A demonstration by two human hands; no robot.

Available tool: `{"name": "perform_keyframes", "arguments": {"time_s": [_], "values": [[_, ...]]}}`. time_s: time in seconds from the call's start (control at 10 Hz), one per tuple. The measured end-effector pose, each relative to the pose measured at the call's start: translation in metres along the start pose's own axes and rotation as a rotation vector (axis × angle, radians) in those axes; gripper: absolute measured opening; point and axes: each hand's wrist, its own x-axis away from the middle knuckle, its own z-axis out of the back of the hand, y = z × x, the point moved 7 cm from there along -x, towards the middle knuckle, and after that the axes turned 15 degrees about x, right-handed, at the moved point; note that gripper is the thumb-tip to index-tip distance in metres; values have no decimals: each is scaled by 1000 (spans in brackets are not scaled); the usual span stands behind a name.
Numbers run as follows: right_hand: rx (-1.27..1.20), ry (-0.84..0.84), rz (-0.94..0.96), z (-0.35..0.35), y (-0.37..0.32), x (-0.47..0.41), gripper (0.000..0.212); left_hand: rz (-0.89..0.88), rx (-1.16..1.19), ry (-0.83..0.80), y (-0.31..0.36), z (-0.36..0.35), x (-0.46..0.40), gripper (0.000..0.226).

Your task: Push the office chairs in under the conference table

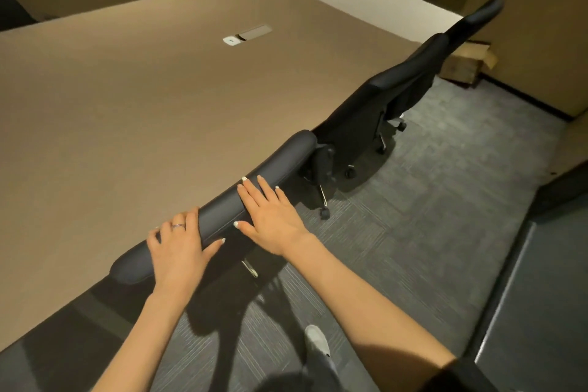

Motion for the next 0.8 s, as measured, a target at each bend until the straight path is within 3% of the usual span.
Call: {"name": "perform_keyframes", "arguments": {"time_s": [0.6, 0.8], "values": [[36, -111, -89, -1, -9, -3, 77, 36, -24, -137, -12, -4, -4, 74], [-132, -66, -51, 22, -3, 1, 66, 13, -8, -165, -12, -1, -4, 75]]}}
